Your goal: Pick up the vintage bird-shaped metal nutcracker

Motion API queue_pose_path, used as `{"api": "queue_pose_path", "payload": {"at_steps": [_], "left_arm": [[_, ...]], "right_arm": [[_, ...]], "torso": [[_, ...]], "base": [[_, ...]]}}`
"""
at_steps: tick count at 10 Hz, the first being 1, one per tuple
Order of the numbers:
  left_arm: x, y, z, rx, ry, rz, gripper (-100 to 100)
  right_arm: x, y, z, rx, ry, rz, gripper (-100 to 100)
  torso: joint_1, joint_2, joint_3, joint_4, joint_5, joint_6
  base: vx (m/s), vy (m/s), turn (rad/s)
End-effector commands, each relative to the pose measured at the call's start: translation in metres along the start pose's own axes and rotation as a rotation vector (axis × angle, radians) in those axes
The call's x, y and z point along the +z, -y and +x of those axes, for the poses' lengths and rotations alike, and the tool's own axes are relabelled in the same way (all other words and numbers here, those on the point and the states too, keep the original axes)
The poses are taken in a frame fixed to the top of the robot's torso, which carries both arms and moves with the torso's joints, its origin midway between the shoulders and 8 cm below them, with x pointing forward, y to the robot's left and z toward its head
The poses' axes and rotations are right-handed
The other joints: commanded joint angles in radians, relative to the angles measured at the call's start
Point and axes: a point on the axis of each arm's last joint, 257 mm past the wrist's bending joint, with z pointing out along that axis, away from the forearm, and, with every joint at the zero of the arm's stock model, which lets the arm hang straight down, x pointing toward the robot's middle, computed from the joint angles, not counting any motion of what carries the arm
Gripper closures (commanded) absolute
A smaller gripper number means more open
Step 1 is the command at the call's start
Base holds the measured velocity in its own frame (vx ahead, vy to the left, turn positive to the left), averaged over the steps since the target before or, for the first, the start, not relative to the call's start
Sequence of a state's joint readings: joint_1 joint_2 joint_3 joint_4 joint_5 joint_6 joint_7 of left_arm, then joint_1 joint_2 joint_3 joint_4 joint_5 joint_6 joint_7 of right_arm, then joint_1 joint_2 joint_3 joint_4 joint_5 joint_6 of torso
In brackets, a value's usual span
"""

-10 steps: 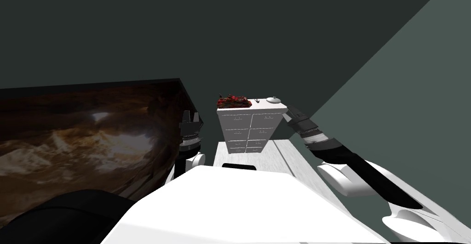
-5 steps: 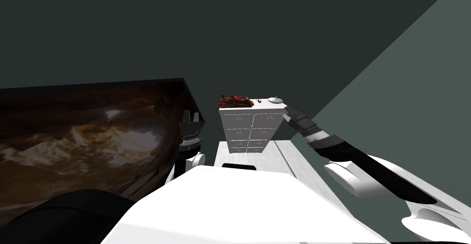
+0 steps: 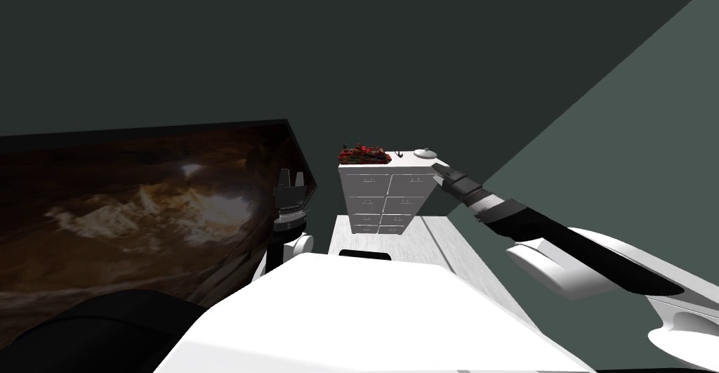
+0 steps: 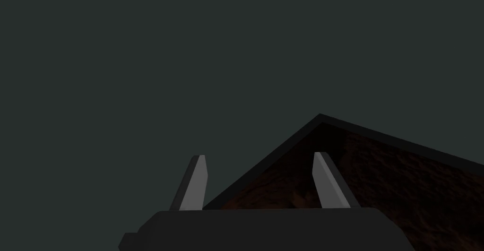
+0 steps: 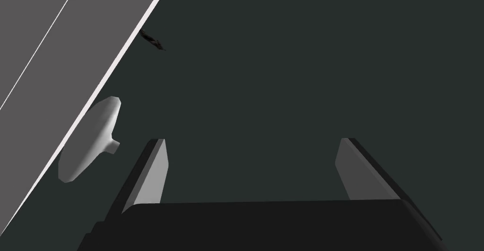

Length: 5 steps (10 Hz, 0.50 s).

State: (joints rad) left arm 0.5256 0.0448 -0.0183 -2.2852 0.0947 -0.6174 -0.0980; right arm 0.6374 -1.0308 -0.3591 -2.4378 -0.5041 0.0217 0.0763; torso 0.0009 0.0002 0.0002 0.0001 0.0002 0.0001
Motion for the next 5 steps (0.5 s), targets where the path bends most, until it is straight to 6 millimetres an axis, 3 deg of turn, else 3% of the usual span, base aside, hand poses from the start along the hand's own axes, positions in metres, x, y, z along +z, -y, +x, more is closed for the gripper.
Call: {"api": "queue_pose_path", "payload": {"at_steps": [1,3,4,5], "left_arm": [[0.000,0.000,0.000,0.000,0.000,0.000,0],[0.000,0.000,0.000,0.000,0.000,0.000,0],[0.000,0.000,0.000,0.000,0.000,0.000,0],[0.000,0.000,0.000,0.000,0.000,0.000,0]], "right_arm": [[0.000,0.013,-0.008,-0.023,-0.018,0.064,-100],[0.004,0.010,-0.001,-0.056,-0.059,0.067,-100],[0.004,0.023,-0.009,-0.074,-0.069,0.128,-100],[0.006,0.021,-0.005,-0.093,-0.091,0.127,-100]], "torso": [[0.000,0.000,0.000,0.000,0.000,0.000],[0.000,0.000,0.000,0.000,0.000,0.000],[-0.001,0.000,0.000,0.000,0.000,0.000],[-0.001,0.000,0.000,0.000,0.000,0.000]], "base": [[-0.011,0.024,0.100],[-0.006,0.012,0.027],[-0.004,0.013,0.113],[-0.005,0.008,0.062]]}}
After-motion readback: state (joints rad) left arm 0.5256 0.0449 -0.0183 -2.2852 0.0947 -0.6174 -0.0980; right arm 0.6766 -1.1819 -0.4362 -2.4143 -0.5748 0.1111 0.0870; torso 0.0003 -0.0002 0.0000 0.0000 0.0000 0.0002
